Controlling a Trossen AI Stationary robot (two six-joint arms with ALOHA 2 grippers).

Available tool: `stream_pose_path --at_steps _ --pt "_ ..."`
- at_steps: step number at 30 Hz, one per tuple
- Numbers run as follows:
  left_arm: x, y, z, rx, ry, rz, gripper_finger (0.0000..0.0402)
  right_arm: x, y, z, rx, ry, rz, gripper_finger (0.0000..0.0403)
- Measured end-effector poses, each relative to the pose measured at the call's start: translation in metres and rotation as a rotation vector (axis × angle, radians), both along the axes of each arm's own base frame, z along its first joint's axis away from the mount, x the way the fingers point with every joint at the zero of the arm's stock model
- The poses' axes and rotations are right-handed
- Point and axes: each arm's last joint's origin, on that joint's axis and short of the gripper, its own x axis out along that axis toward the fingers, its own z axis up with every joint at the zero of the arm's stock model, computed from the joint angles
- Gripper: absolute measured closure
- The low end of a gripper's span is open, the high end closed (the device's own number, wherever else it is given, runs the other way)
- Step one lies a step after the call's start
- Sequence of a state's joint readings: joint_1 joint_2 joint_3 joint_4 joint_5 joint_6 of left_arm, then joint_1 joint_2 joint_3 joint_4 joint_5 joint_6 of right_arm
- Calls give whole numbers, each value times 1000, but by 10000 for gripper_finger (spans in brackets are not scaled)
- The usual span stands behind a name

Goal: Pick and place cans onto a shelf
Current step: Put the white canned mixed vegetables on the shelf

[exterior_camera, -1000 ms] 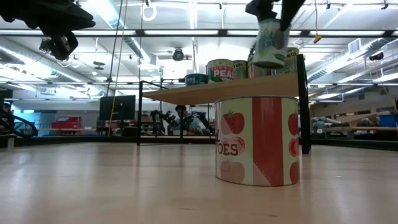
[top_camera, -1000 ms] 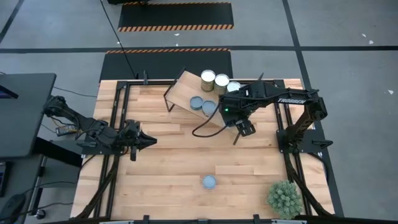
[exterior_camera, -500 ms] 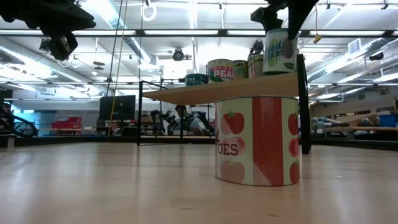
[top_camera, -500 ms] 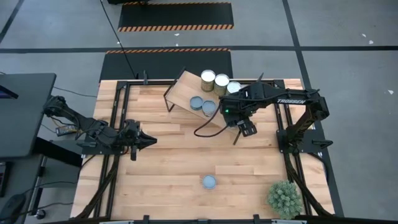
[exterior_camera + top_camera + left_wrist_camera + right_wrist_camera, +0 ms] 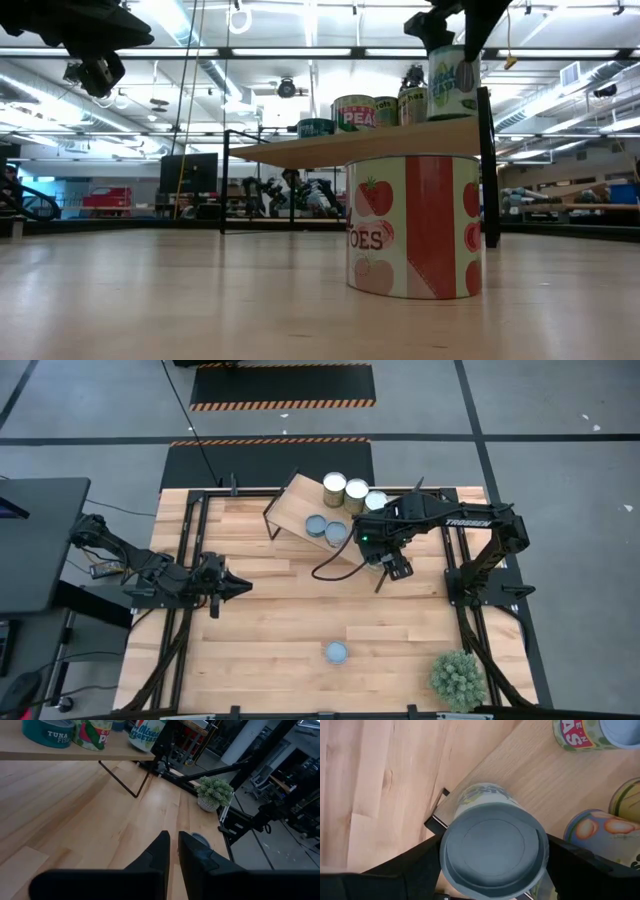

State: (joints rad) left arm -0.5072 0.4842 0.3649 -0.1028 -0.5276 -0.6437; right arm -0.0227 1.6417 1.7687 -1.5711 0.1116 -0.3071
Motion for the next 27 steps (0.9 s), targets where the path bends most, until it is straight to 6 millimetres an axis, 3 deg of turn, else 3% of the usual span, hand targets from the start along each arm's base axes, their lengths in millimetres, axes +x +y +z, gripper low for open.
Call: stream_pose_path --at_steps 17,27 --pt "0 0 0 -7 0 0 359 0 -1 0 -24 -2 -27 35" --pt "0 0 0 -5 0 0 359 0 -1 0 -50 -6 -54 31"
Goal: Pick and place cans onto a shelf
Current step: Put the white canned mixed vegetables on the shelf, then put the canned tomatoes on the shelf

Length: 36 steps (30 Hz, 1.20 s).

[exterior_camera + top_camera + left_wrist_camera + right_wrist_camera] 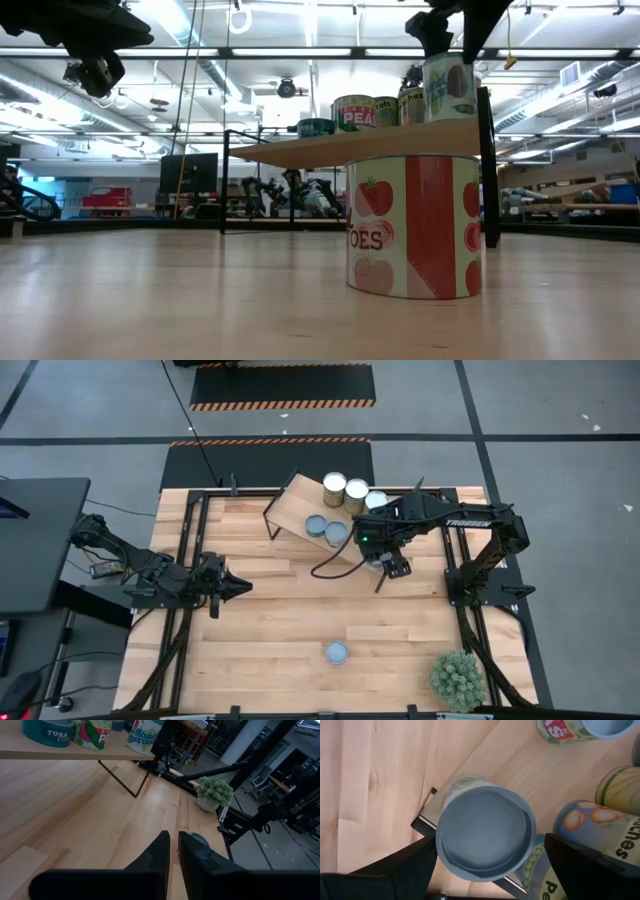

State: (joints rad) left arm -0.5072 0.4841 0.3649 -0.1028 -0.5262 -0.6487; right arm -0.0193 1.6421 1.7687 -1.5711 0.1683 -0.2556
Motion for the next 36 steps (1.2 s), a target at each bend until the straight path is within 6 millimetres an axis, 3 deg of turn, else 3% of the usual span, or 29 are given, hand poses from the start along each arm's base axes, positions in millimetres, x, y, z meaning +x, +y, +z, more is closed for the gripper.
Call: stream_pose_path --at_steps 26,36 --pt "0 0 0 0 0 0 359 0 22 1 -64 -22 -17 31" --pt "0 0 0 2 0 0 359 0 38 31 -88 -203 -103 31"
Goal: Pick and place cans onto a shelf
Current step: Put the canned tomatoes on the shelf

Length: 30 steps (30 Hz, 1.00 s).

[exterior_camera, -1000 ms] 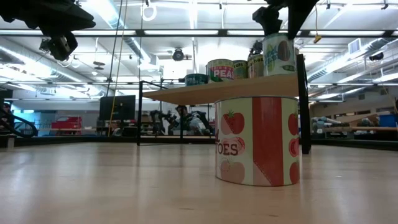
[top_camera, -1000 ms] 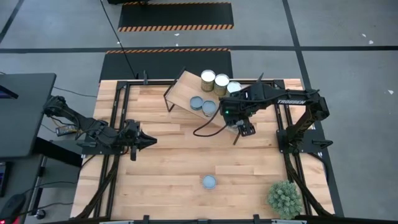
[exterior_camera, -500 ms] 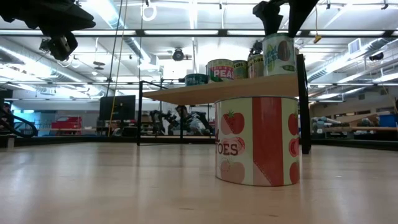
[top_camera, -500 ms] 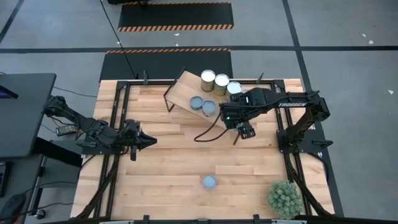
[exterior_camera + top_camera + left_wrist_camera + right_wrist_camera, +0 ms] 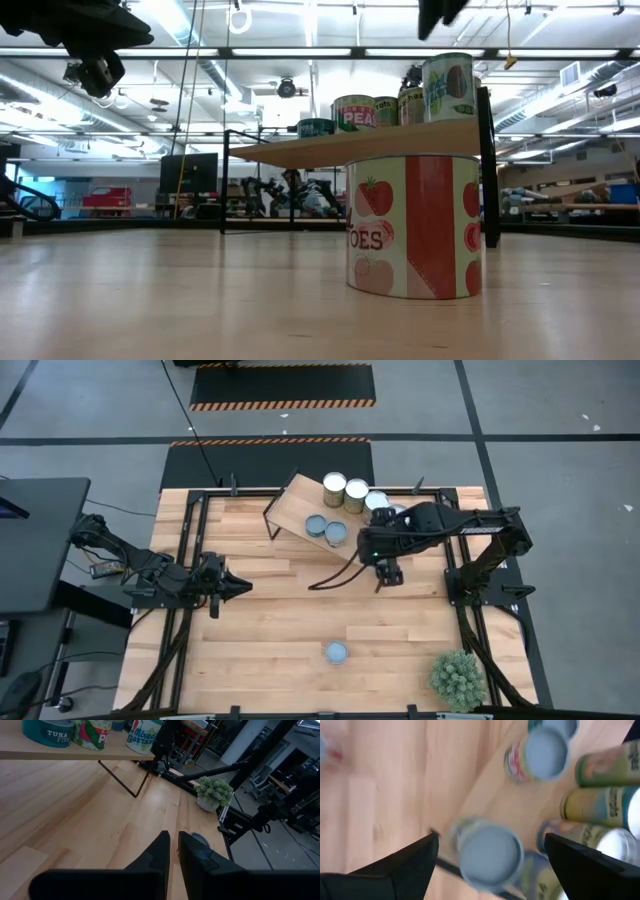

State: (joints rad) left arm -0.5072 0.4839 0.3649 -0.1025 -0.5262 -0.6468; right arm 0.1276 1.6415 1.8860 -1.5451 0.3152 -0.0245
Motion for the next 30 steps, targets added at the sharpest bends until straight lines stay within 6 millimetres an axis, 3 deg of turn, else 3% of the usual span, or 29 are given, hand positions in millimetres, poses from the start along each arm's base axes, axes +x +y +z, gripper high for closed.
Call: stream_pose_path --at_steps 8,14,30 --pt "0 0 0 1 0 0 359 22 26 7 142 -262 -21 31" --pt "0 0 0 -3 2 0 359 49 52 1 239 -411 -11 36" --pt "-1 -2 -3 -64 31 -65 359 102 131 -61 385 -438 -6 37"
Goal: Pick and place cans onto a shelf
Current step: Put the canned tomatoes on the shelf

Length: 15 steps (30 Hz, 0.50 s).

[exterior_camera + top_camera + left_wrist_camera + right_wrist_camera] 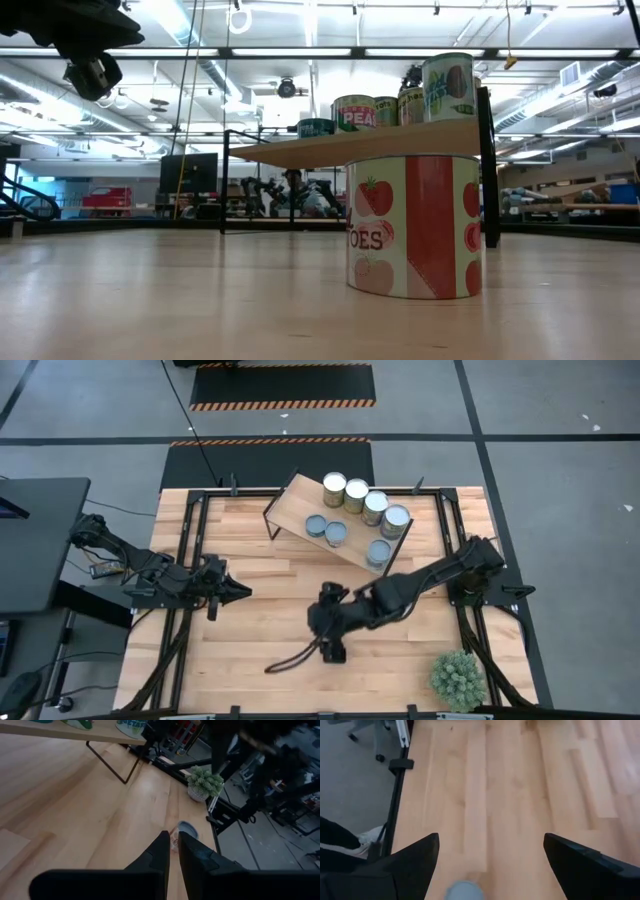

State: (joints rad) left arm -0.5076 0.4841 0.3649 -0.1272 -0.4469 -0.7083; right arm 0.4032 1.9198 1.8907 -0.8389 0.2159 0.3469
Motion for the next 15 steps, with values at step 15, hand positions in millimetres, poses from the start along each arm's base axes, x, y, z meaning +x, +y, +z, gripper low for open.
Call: stream_pose_path --at_steps 15 --pt "0 0 0 -12 4 3 359 33 48 -60 -8 242 -78 32"
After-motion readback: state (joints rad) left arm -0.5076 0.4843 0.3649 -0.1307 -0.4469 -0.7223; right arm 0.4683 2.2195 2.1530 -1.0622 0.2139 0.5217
